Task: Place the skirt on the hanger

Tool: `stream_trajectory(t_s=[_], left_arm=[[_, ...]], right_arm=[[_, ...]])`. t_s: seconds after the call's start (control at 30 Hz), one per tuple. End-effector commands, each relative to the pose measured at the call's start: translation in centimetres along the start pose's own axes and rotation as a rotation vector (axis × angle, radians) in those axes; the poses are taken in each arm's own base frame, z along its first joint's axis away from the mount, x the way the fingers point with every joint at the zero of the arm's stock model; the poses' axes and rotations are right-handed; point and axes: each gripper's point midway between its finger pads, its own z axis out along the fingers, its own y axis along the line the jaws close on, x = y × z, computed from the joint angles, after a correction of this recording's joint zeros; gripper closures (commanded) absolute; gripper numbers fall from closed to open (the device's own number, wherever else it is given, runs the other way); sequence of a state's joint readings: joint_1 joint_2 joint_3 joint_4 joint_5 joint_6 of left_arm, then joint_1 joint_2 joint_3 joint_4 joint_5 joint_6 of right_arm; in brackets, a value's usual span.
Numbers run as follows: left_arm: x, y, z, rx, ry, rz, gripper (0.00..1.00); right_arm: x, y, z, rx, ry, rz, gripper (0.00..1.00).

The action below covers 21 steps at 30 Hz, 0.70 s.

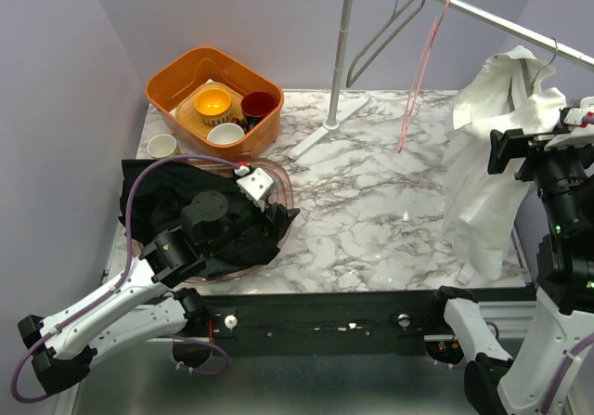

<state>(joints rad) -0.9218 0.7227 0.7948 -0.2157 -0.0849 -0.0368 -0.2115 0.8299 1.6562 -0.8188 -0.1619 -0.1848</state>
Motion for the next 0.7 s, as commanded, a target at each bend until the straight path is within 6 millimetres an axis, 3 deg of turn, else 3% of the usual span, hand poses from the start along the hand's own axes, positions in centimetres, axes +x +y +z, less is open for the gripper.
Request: stream_trajectory(t_s=[0.0, 0.2, 0.4, 0.6, 0.67], left_arm=[[0.4, 2.7, -0.2, -0.188, 0.006, -0.218, 0.01], [3.1, 6.1, 0.2, -0.391, 0.081, -0.328, 0.01], [7.2, 10.1, -1.2, -0.674, 0.158, -0.482, 0.02], [9.7, 12.1, -1.7, -0.806, 0.219, -0.514, 0.04], [10.7, 12.8, -1.4, -0.823, 0.282, -0.486, 0.05]], right_arm=[[-0.6, 4.3, -2.7, -0.277, -0.028, -0.203, 0.00], [-0.3, 10.0, -5.1, -0.651, -0.090, -0.290, 0.00], [1.6, 13.5, -5.7, -0.916, -0.084, -0.244, 0.00], [6.5, 17.7, -5.0, -1.134, 0.030, -0.261, 0.00], [8.5, 20.2, -5.9, -1.255, 0.065, -0.289, 0.00]])
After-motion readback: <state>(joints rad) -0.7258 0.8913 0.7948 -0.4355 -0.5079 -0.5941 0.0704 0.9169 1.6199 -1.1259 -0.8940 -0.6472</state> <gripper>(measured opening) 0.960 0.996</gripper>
